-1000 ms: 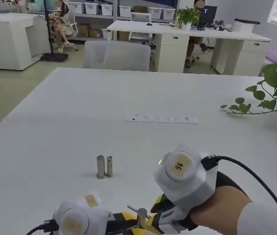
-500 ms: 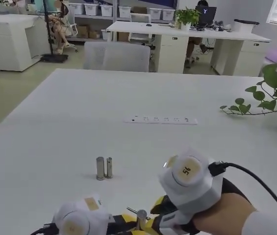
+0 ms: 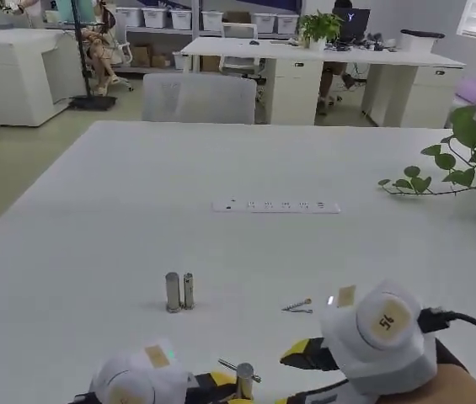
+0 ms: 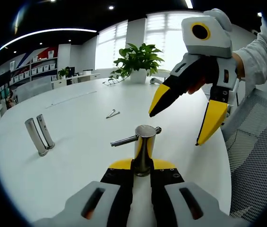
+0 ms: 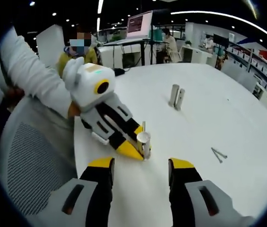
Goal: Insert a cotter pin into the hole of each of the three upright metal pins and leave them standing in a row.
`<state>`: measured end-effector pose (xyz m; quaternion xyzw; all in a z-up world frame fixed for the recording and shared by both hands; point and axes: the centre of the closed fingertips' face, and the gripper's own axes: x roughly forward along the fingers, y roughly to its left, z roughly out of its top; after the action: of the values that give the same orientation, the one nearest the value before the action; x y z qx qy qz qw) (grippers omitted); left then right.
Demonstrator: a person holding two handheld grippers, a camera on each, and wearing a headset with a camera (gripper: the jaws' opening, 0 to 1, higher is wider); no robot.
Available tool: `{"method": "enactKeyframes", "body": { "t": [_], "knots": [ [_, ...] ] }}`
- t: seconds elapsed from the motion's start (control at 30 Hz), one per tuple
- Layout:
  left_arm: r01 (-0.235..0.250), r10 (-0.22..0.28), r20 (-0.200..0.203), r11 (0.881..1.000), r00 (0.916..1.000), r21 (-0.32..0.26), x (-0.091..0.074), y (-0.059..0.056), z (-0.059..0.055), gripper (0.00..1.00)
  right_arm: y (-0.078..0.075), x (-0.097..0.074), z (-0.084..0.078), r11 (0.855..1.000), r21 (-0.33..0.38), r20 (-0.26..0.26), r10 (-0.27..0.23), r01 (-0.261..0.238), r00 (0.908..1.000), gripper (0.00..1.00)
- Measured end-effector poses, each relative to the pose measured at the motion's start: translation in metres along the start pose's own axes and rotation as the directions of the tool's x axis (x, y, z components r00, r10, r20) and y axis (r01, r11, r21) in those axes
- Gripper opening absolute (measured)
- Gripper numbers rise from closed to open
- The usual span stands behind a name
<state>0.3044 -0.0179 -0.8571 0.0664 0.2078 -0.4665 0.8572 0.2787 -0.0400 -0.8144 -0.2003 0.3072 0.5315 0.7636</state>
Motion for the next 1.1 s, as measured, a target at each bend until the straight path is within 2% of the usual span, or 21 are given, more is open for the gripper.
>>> {"method": "enactKeyframes", "body": {
  "t": [0.03,0.13,0.17,0.43,0.53,0.87,1.1],
  "knots": [
    [0.0,0.0,0.0,1.0,1.0,0.0,0.0,0.0,0.0,0.11,0.003,-0.001,0.001,1.0,-0.013,0.017,0.019,-0.018,0.9997,0.5],
    [-0.001,0.001,0.0,1.0,1.0,0.002,0.0,0.0,0.0,0.11,0.004,-0.008,-0.002,0.999,-0.026,0.039,0.024,-0.023,0.9989,0.54],
    [-0.001,0.001,0.0,1.0,1.0,0.0,0.0,-0.001,0.0,0.11,0.006,-0.01,0.0,0.999,-0.028,0.06,0.042,-0.041,0.9973,0.56],
    [-0.001,0.001,0.0,1.0,1.0,0.01,0.0,-0.001,0.0,0.11,0.004,-0.023,0.004,0.999,0.003,0.142,0.033,-0.034,0.9892,0.71],
    [-0.003,0.003,-0.004,0.999,1.0,0.037,0.0,-0.001,0.0,0.1,-0.001,-0.028,0.002,1.0,0.005,0.144,0.014,-0.015,0.9895,0.71],
    [-0.009,0.009,0.001,0.999,1.0,0.031,-0.001,0.002,0.001,0.09,-0.01,-0.038,-0.009,0.999,0.033,0.142,-0.017,0.013,0.9897,0.71],
    [-0.061,0.061,-0.001,0.998,0.9981,-0.009,-0.008,0.018,0.0,0.09,-0.013,-0.038,-0.011,0.999,0.045,0.145,-0.025,0.018,0.9891,0.7]
  ]
}}
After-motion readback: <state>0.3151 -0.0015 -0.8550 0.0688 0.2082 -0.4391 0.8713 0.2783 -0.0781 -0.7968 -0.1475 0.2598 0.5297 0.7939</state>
